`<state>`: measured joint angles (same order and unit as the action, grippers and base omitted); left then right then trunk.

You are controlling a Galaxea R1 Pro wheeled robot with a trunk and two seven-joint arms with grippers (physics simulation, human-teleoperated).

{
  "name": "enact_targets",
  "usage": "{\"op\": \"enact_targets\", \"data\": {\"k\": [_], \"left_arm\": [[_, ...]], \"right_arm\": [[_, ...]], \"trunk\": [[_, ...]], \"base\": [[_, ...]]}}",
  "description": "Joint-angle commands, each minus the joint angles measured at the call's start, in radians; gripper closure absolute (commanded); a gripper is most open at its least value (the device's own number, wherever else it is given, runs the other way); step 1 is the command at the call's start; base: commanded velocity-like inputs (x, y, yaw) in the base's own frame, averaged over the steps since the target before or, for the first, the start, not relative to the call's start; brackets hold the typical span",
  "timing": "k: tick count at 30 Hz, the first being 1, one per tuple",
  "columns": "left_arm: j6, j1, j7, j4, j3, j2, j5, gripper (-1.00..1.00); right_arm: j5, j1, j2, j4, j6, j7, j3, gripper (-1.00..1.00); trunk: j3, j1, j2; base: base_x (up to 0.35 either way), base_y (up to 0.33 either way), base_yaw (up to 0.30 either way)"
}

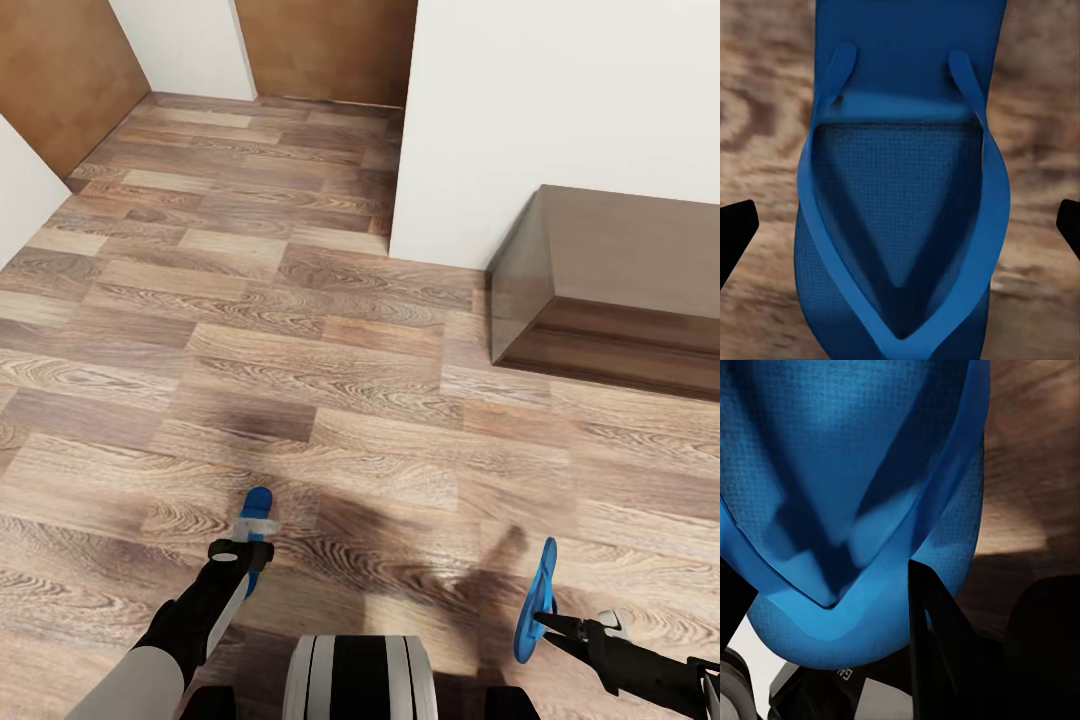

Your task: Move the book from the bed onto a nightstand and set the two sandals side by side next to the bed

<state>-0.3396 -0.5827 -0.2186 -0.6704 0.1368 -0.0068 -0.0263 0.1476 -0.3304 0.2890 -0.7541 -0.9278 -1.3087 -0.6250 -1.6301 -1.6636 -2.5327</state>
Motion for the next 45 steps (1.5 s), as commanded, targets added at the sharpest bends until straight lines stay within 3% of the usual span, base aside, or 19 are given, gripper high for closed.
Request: {"op": "enact_targets", "data": {"k": [1, 12, 27, 32, 42, 43, 45], "left_arm": [[-0.006, 0.000, -0.007, -0.001, 0.004, 0.001, -0.003, -1.00], [-0.006, 0.000, -0.007, -0.001, 0.004, 0.001, -0.003, -1.00], [-0.006, 0.000, -0.007, -0.001, 0.004, 0.001, -0.003, -1.00], [-0.006, 0.000, -0.007, -0.001, 0.003, 0.001, -0.003, -1.00], [-0.006, 0.000, -0.007, -0.001, 0.004, 0.001, -0.003, -1.00], [-0.006, 0.000, -0.007, -0.001, 0.004, 0.001, -0.003, 1.00], [-0.006, 0.000, -0.006, -0.001, 0.004, 0.001, -0.003, 1.00]], "right_arm": [[0.010, -0.001, -0.001, -0.001, -0.008, -0.009, -0.004, 1.00], [0.010, -0.001, -0.001, -0.001, -0.008, -0.009, -0.004, 1.00], [0.010, -0.001, -0.001, -0.001, -0.008, -0.009, -0.004, 1.00], [0.010, -0.001, -0.001, -0.001, -0.008, -0.009, -0.004, 1.00], [0.010, -0.001, -0.002, -0.001, -0.008, -0.009, -0.004, 1.00], [0.010, -0.001, -0.001, -0.001, -0.008, -0.009, -0.004, 1.00], [0.010, -0.001, -0.001, -0.001, -0.008, -0.009, -0.004, 1.00]], "trunk": [[-0.001, 0.000, 0.000], [-0.035, -0.004, -0.002], [-0.035, -0.004, -0.002], [-0.055, -0.006, -0.003], [-0.055, -0.006, -0.003], [-0.055, -0.006, -0.003], [-0.055, -0.006, -0.003]], "base": [[0.000, 0.000, 0.000], [0.000, 0.000, 0.000], [0.000, 0.000, 0.000], [0.000, 0.000, 0.000], [0.000, 0.000, 0.000], [0.000, 0.000, 0.000], [0.000, 0.000, 0.000]]}}
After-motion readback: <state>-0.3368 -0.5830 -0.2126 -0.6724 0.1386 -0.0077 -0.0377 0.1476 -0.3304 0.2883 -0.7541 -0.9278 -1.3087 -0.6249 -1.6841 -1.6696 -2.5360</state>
